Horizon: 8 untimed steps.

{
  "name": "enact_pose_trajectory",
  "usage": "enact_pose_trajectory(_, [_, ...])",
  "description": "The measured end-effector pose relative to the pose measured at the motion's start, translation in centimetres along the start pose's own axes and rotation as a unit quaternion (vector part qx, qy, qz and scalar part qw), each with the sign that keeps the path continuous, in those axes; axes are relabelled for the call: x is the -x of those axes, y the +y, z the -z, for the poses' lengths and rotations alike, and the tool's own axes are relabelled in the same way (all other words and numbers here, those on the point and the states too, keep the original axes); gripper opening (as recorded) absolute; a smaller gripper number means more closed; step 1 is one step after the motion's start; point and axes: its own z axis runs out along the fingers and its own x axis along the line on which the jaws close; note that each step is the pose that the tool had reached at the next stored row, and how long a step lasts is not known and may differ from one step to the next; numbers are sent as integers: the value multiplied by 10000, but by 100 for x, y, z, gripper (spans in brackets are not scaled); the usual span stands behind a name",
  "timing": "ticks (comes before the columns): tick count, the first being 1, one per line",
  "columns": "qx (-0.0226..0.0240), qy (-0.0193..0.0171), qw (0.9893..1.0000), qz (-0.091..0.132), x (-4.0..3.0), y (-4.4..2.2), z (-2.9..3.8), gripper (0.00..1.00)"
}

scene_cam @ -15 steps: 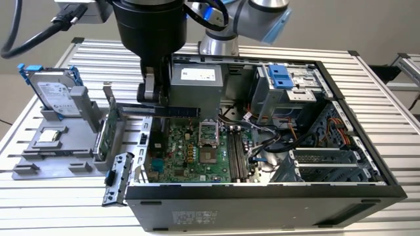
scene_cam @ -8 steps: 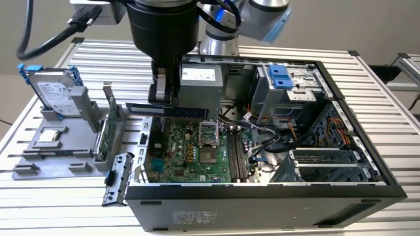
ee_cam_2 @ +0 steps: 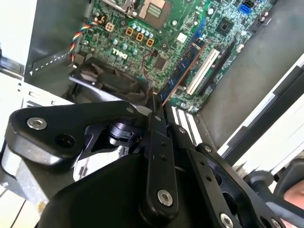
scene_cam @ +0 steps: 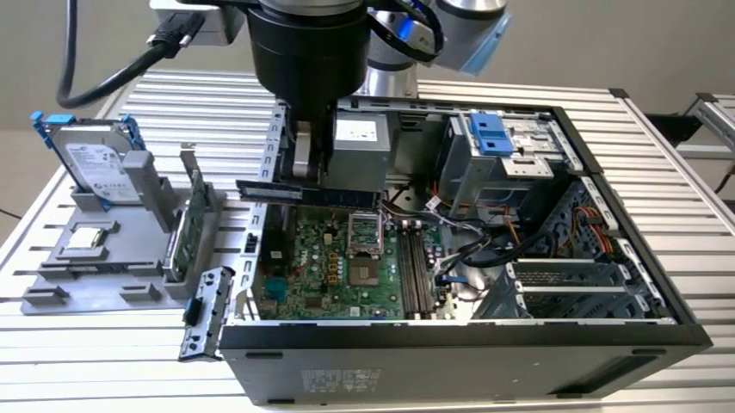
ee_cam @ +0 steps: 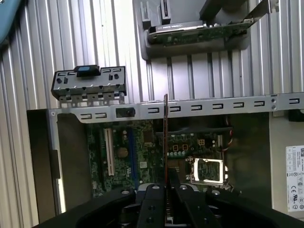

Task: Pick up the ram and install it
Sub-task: 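Insert the ram into the slot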

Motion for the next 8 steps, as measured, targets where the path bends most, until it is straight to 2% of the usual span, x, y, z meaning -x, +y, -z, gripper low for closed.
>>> enact_pose_trajectory(8, [-2, -1, 10000, -88, 15, -158, -11, 0])
